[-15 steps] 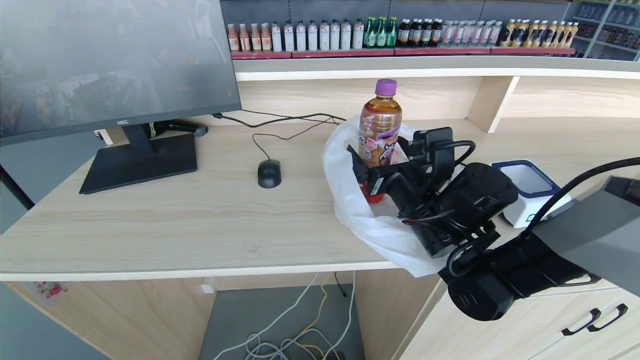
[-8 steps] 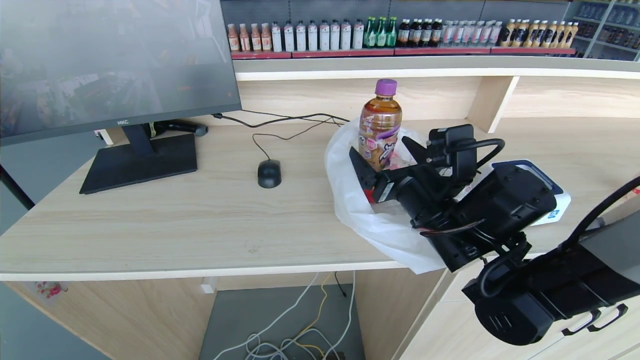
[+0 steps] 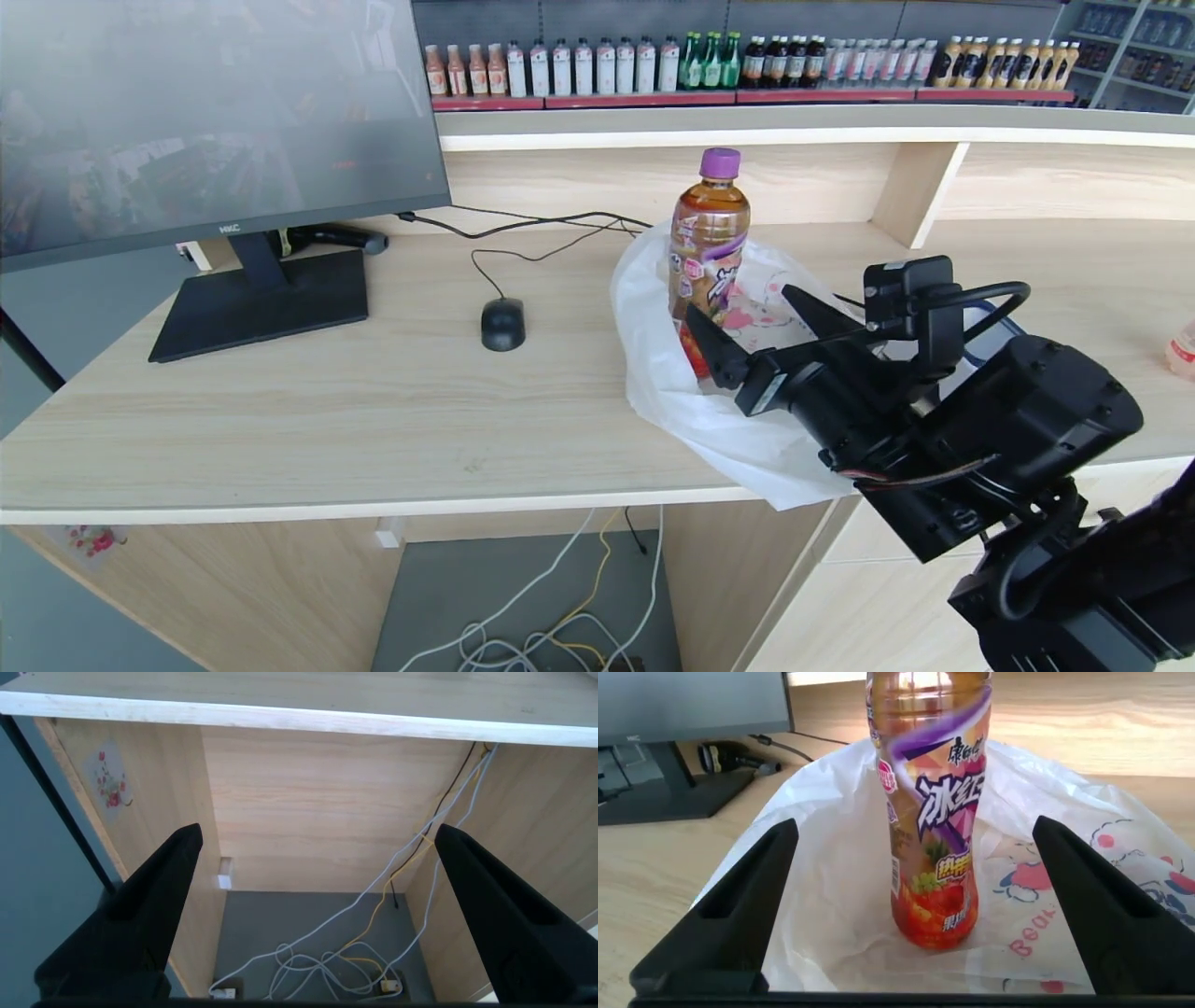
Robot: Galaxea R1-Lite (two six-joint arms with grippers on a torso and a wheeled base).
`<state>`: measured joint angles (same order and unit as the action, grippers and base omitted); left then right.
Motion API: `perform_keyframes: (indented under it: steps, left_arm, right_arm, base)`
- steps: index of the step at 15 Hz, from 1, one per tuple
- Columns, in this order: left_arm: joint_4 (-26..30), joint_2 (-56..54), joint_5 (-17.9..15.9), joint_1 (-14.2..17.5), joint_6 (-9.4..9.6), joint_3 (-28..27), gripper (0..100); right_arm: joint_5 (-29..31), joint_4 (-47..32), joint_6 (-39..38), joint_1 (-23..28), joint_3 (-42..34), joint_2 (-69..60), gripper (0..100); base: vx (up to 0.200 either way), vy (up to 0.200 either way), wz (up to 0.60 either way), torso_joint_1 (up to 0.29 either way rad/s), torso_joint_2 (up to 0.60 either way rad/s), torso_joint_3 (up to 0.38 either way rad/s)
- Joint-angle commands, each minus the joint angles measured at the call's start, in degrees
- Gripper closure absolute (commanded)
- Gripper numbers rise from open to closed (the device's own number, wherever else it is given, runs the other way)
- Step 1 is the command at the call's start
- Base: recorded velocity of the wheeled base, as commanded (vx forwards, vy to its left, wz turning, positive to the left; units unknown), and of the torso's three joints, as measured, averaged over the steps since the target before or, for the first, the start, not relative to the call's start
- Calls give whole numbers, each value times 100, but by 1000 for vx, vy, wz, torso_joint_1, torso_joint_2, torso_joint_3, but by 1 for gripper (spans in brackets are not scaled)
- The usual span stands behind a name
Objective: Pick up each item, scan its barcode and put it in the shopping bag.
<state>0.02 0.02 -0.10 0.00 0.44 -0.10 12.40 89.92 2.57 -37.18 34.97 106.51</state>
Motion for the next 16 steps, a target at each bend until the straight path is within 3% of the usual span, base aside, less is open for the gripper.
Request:
perform_keyframes:
  steps: [1,3,16]
  left_arm:
    - [-2,-2,1,0,0,1,0]
    - [6,-2,1,0,0,1,0]
    - [6,-2,1,0,-9,1,0]
  right_arm:
    - [-1,8,6,9,-26,-157,0]
    - [-1,8,6,27,80,-122,0]
    - [-1,8,24,106,194,-113,0]
  base:
    - [0,0,0,0,0,0]
    - [0,0,0,0,0,0]
    - [0,-200,0,3,1,3]
